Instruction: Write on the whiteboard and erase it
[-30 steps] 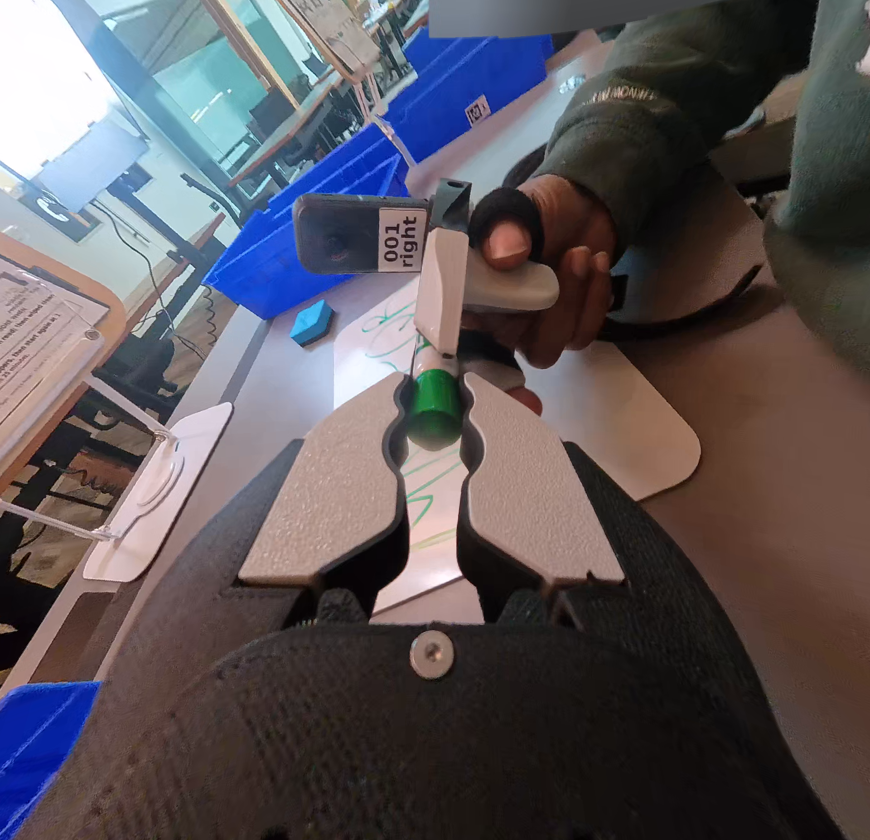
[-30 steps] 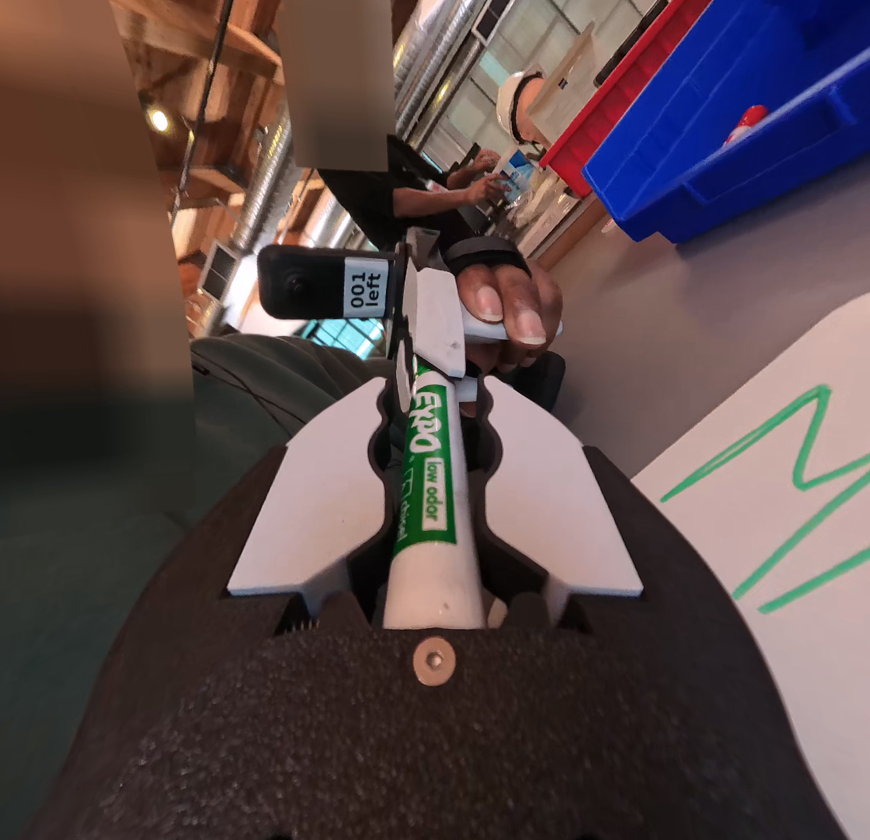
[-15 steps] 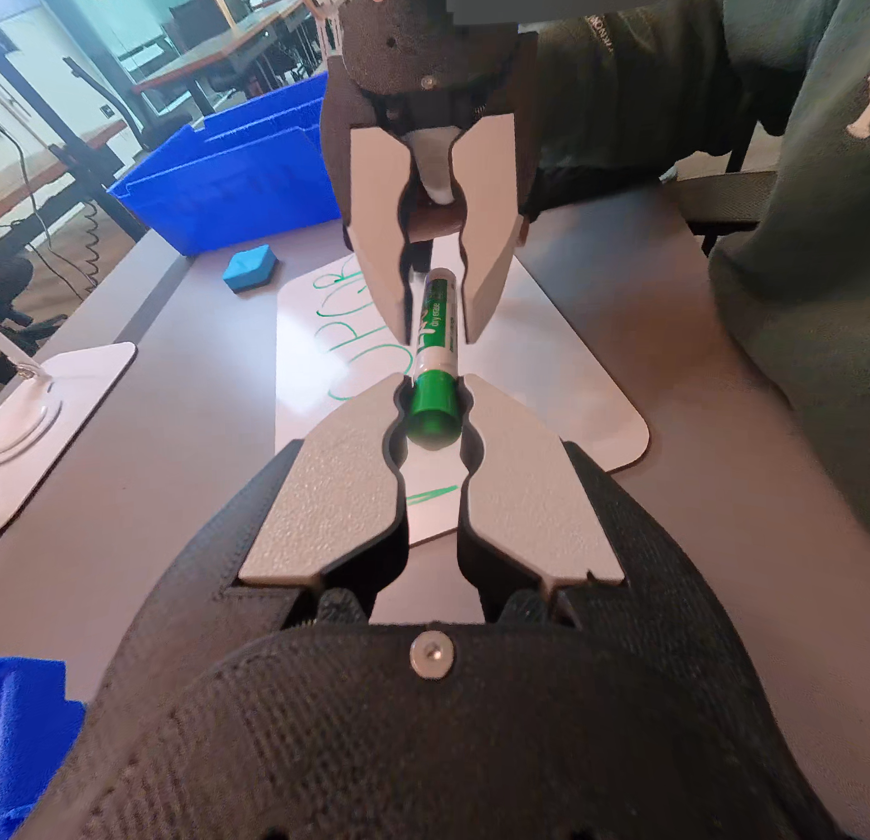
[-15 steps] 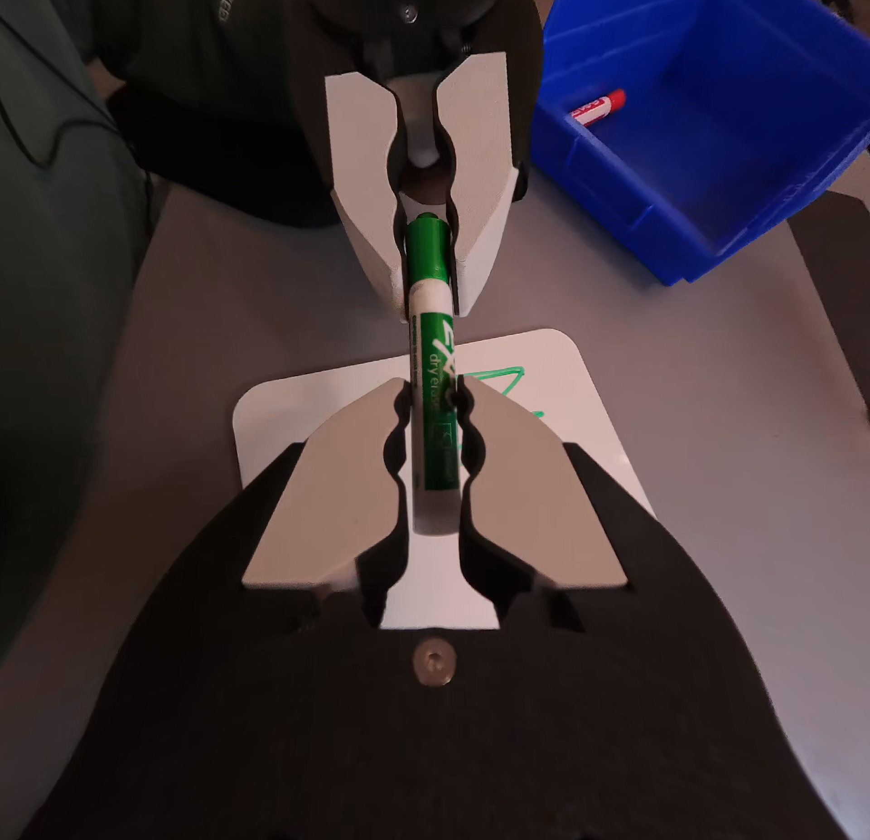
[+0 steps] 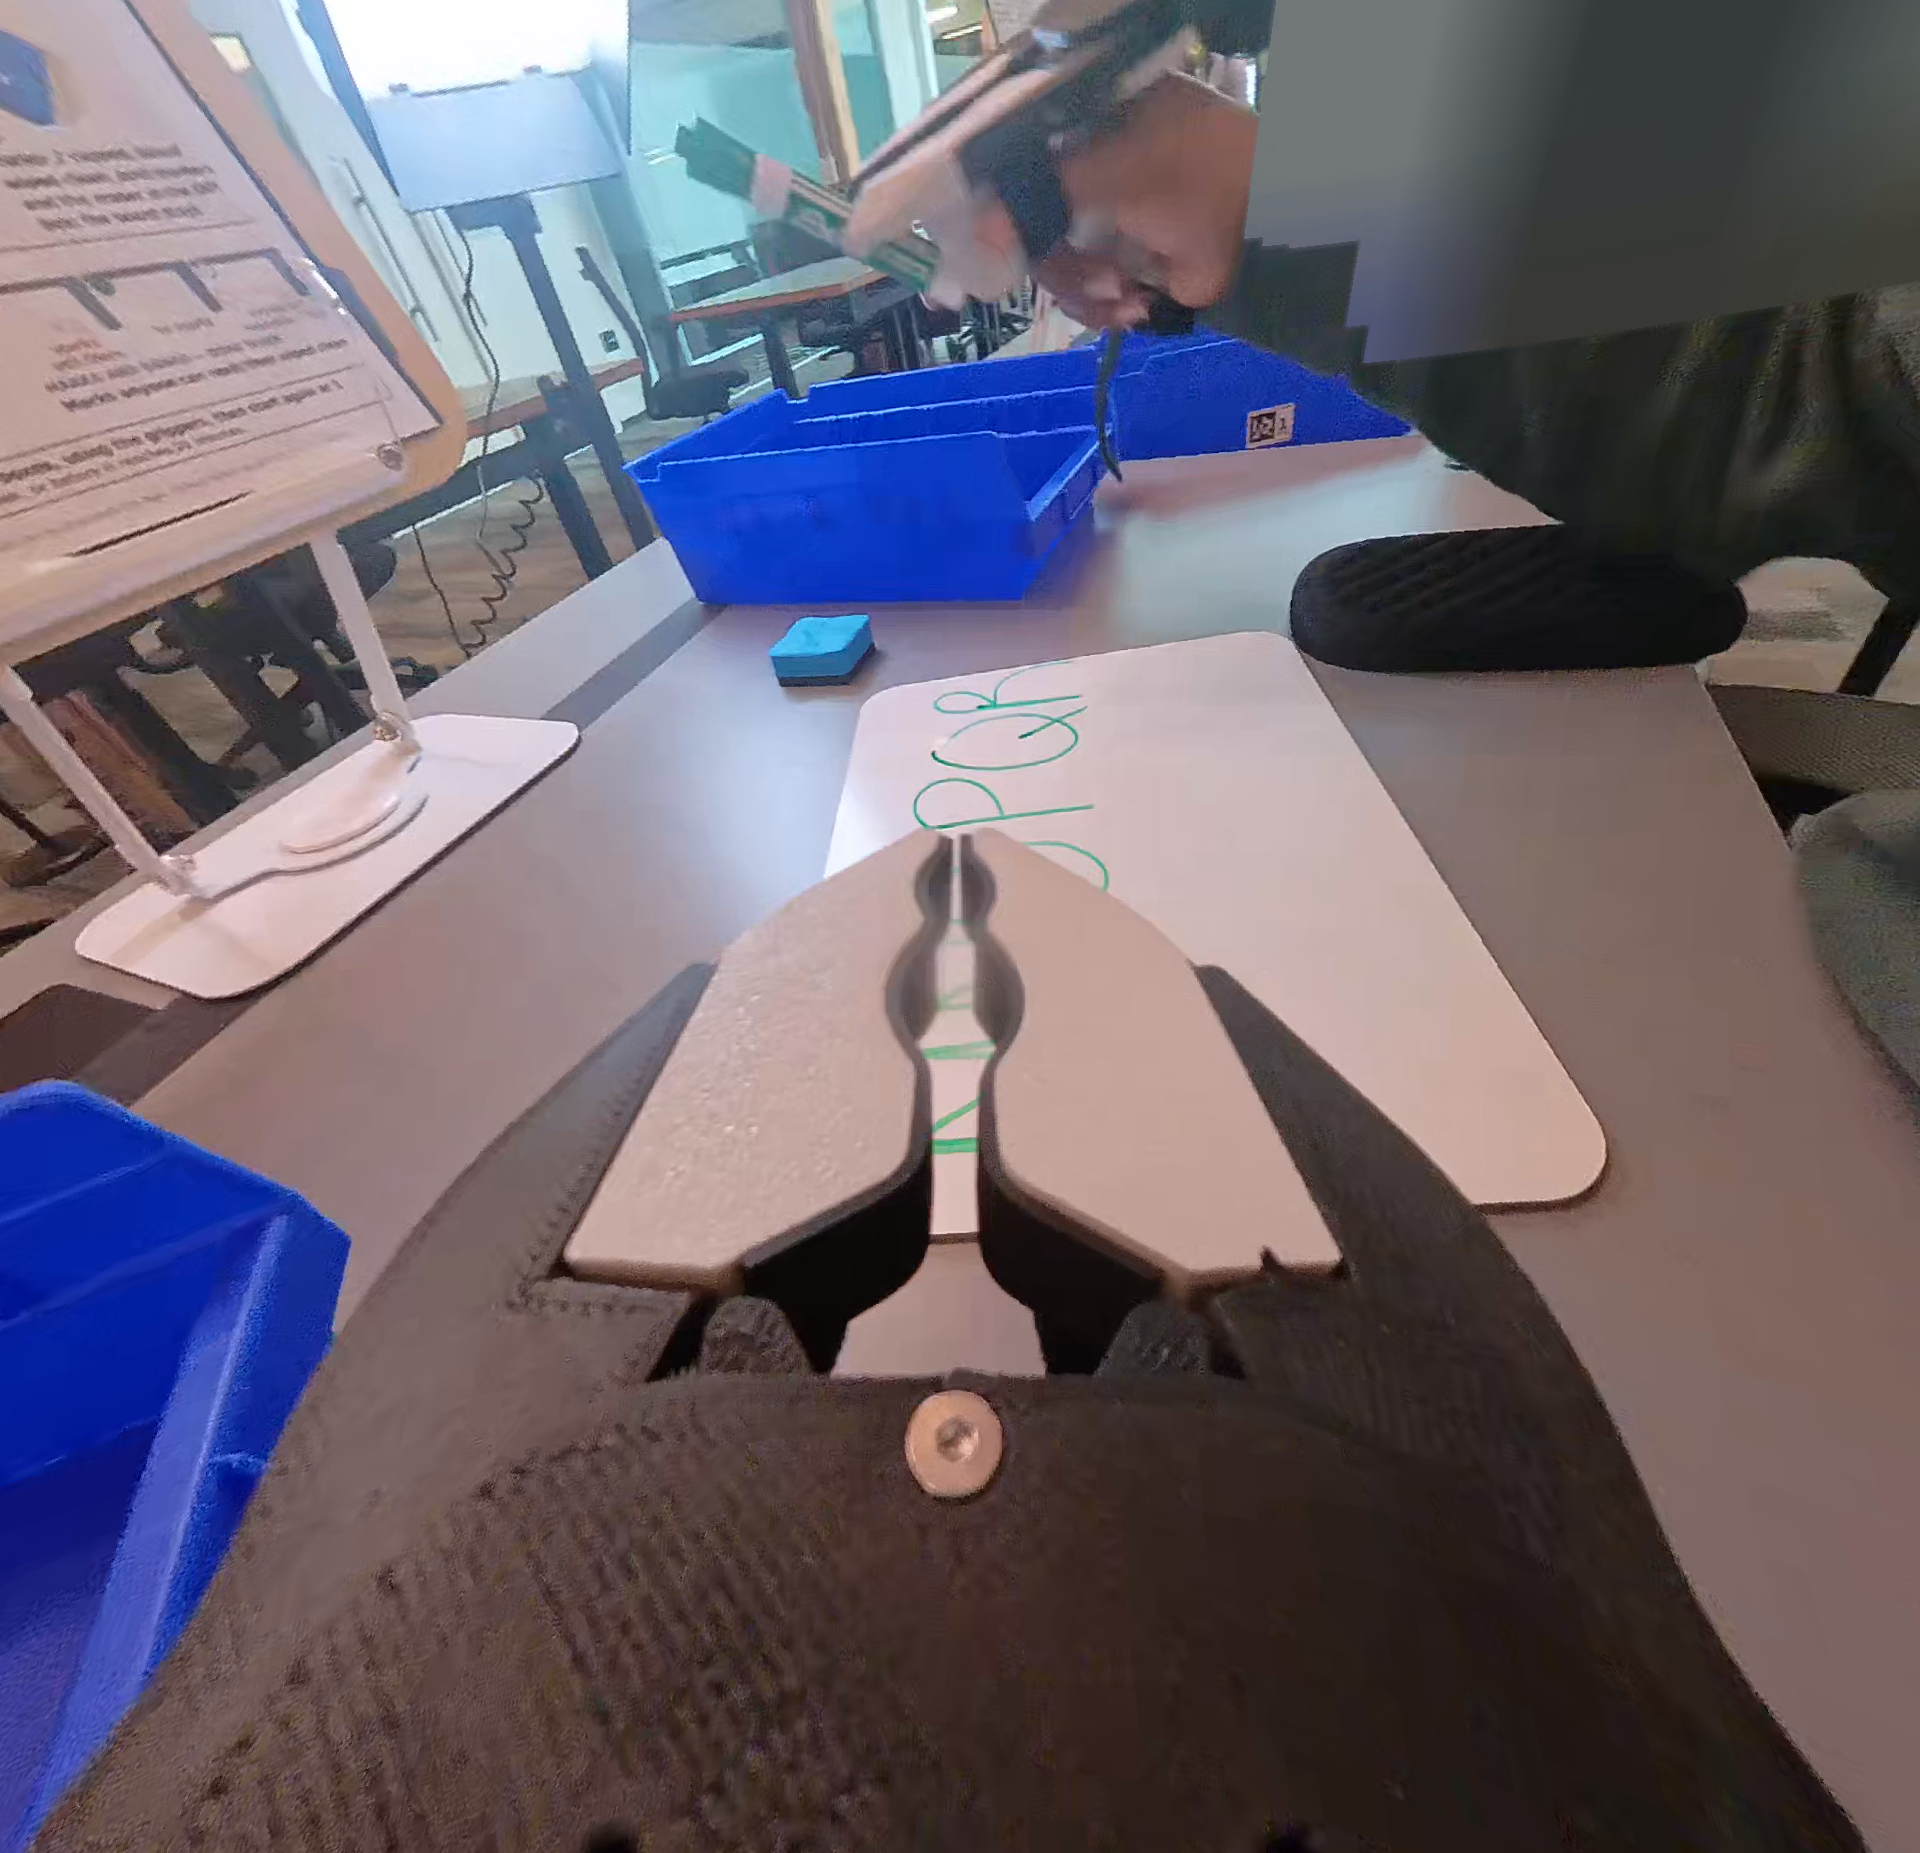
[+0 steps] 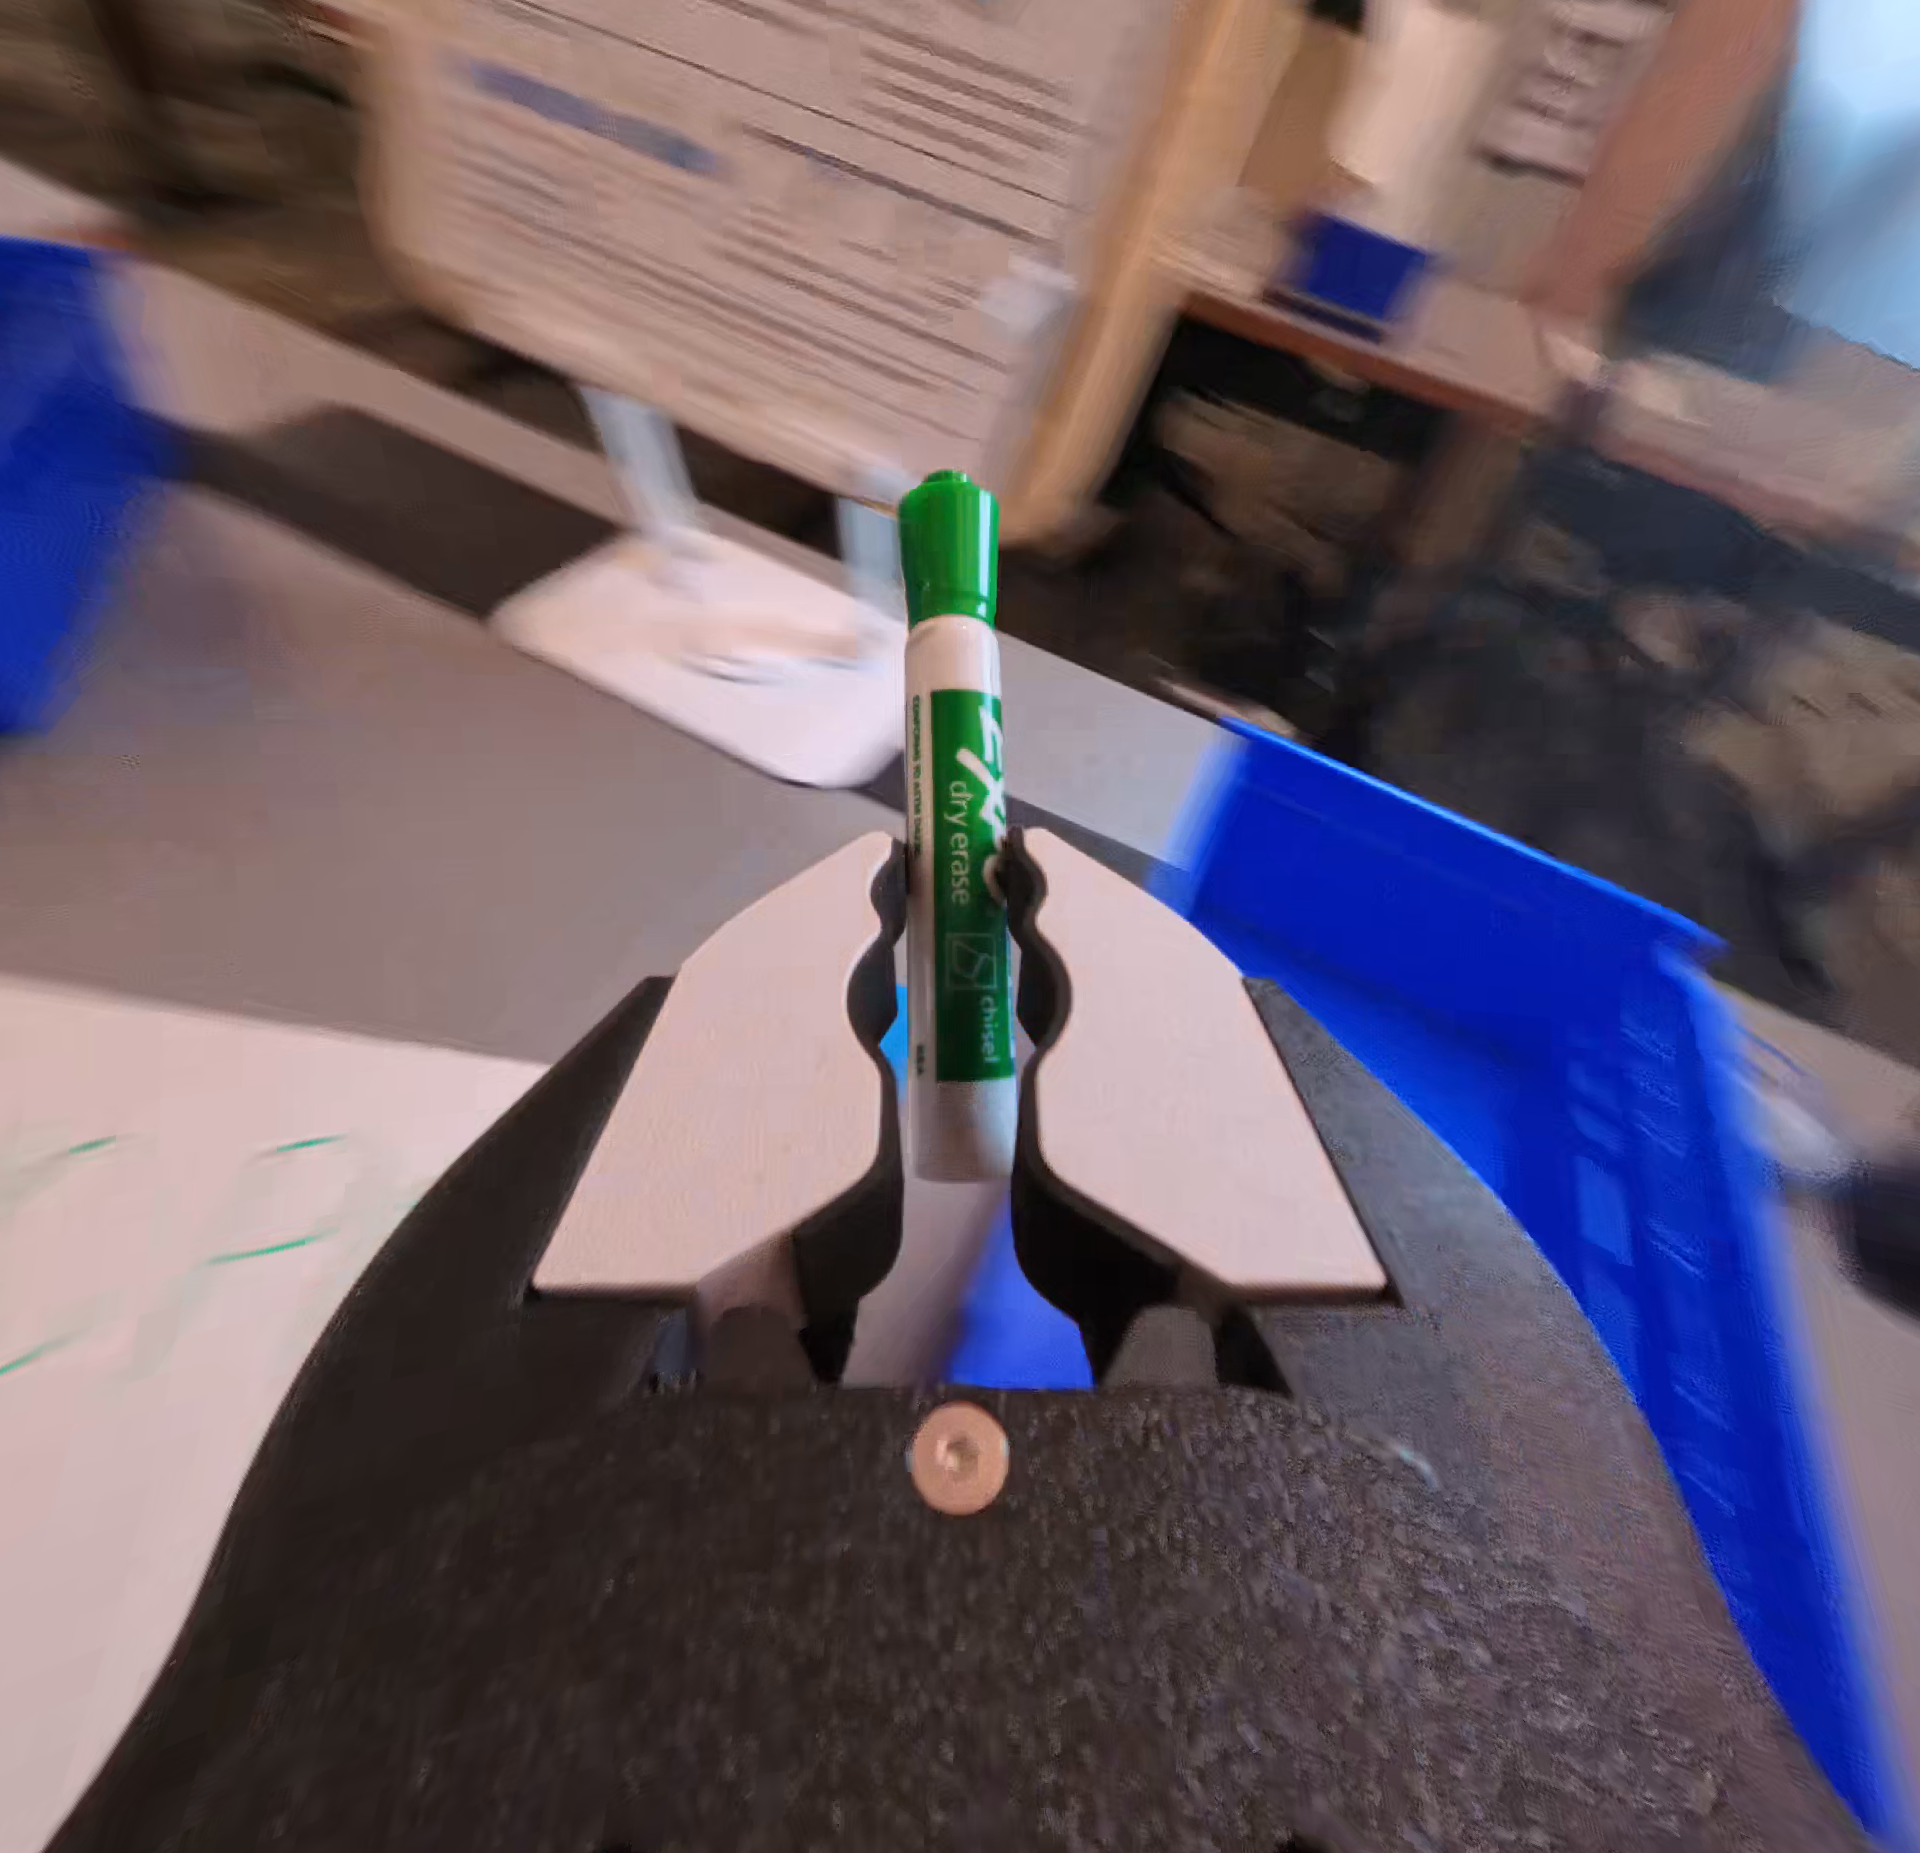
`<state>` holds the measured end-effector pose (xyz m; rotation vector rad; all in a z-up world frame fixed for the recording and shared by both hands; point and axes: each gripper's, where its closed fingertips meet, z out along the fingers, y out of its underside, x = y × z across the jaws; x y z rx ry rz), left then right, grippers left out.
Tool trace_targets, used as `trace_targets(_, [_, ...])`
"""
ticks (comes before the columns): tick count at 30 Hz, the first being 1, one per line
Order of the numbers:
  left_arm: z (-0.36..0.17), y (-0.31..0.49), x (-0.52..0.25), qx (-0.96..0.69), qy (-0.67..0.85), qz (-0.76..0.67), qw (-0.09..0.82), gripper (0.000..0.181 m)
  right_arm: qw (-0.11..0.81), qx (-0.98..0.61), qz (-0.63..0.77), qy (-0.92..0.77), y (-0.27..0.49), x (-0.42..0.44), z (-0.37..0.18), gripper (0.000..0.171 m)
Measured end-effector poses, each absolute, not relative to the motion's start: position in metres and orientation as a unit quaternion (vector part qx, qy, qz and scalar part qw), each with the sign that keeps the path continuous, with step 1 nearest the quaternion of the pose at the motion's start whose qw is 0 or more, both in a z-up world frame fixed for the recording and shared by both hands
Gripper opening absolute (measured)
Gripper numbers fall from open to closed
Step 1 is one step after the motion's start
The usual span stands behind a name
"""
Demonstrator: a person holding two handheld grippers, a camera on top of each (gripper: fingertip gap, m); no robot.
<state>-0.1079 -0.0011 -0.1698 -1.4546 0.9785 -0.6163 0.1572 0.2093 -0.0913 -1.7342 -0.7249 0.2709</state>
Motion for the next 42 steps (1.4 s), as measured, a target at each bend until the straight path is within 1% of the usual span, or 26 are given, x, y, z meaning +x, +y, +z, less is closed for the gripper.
trace_targets(2, [-0.171,-0.002,-0.106,-0.630,0.425,-0.264,0.594,0.000,0.552,-0.800,0.040,-0.231,0.256,0.232,-0.104,0.018])
trace_targets(4, [-0.173,-0.004,-0.104,-0.630,0.431,-0.262,0.590,0.000,0.479,-0.860,0.023,-0.176,0.283,0.281,-0.144,0.018])
trace_targets(7, [-0.173,-0.005,-0.103,-0.630,0.434,-0.262,0.589,0.000,0.387,-0.913,0.009,-0.132,0.298,0.317,-0.212,0.018])
trace_targets(9, [-0.175,-0.004,-0.105,-0.633,0.435,-0.255,0.588,0.000,0.354,-0.928,-0.008,-0.114,0.301,0.330,-0.243,0.019])
trace_targets(12, [-0.179,-0.001,-0.106,-0.641,0.433,-0.254,0.581,0.000,0.344,-0.935,-0.031,-0.084,0.306,0.347,-0.260,0.020])
trace_targets(13, [-0.181,0.000,-0.106,-0.644,0.431,-0.252,0.580,0.000,0.354,-0.930,-0.051,-0.078,0.308,0.354,-0.256,0.023])
trace_targets(16, [-0.184,0.002,-0.107,-0.650,0.429,-0.251,0.575,0.000,0.416,-0.901,-0.091,-0.085,0.312,0.360,-0.227,0.025])
trace_targets(18, [-0.186,0.005,-0.108,-0.654,0.425,-0.249,0.574,0.000,0.457,-0.879,-0.098,-0.100,0.309,0.355,-0.206,0.026])
trace_targets(21, [-0.190,0.009,-0.110,-0.664,0.416,-0.248,0.570,0.000,0.519,-0.844,-0.063,-0.124,0.294,0.329,-0.174,0.027])
trace_targets(27, [-0.196,0.022,-0.121,-0.688,0.389,-0.230,0.568,0.000,0.609,-0.762,0.050,-0.216,0.229,0.236,-0.119,0.031])
trace_targets(29, [-0.197,0.027,-0.127,-0.696,0.375,-0.223,0.570,0.000,0.625,-0.733,0.082,-0.253,0.203,0.203,-0.111,0.032])
trace_targets(32, [-0.197,0.033,-0.136,-0.707,0.356,-0.208,0.574,0.000,0.614,-0.716,0.139,-0.302,0.172,0.157,-0.123,0.034])
trace_targets(35, [-0.196,0.039,-0.143,-0.715,0.339,-0.199,0.579,0.000,0.588,-0.714,0.178,-0.334,0.160,0.123,-0.151,0.037])
trace_targets(41, [-0.199,0.047,-0.155,-0.726,0.323,-0.165,0.584,0.000,0.535,-0.741,0.208,-0.349,0.162,0.097,-0.208,0.044])
trace_targets(42, [-0.199,0.048,-0.157,-0.727,0.320,-0.162,0.585,0.000,0.526,-0.749,0.209,-0.344,0.164,0.097,-0.217,0.047])
